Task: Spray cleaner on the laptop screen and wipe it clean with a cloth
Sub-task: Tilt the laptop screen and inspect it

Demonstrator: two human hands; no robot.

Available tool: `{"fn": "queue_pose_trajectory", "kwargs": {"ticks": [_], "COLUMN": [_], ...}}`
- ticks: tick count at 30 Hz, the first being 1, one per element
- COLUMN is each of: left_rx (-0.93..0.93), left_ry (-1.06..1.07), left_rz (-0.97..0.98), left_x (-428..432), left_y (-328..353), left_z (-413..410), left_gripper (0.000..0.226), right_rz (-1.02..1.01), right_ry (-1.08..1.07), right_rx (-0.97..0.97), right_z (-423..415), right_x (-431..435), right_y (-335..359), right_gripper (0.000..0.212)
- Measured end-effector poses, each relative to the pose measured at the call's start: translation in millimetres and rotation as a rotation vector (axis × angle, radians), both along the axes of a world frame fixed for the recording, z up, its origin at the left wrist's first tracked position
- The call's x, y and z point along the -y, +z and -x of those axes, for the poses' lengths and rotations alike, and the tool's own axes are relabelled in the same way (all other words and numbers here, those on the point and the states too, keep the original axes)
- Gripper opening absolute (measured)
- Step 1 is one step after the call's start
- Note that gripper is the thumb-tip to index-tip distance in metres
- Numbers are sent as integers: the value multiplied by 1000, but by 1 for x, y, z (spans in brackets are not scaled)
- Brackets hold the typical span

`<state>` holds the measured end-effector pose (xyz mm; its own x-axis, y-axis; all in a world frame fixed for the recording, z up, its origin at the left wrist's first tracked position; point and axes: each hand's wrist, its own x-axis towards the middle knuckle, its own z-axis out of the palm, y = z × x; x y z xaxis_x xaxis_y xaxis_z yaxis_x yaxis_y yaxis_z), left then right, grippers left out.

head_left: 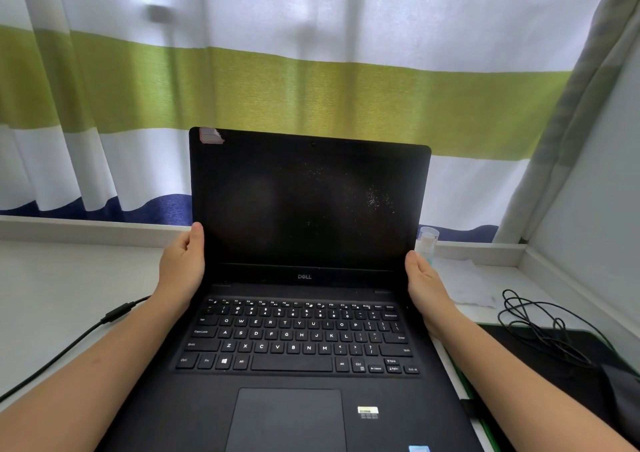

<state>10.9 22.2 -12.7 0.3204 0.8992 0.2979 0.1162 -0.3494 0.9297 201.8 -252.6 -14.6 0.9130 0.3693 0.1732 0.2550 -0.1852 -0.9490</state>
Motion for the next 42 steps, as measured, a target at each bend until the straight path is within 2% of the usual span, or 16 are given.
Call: {"fn": "queue_pose_trajectory", "kwargs": {"ticks": [5,14,29,34,42], "left_rx": [-19,-29,-87,-152,-264], "left_ry": [15,41,31,42,46], "left_rz": [-36,-107,-38,-56,-47], "left_x": [0,3,-7,-12,-20], "left_y": [0,1,2,0,0], "left_z": [0,1,-13,-15,-21], "left_gripper": [51,54,48,54,51], "right_rz": [4,65,163,210,360], "right_ry": [-4,-63,-147,-163,-153], "right_rx": [-27,40,35,46,62], "right_z": [-4,0,-11,-17,-25], "right_x": [-1,-6,-16,-19,-22], "right_y": [-2,0,1,-2,0], "right_gripper": [38,42,37,38,43]}}
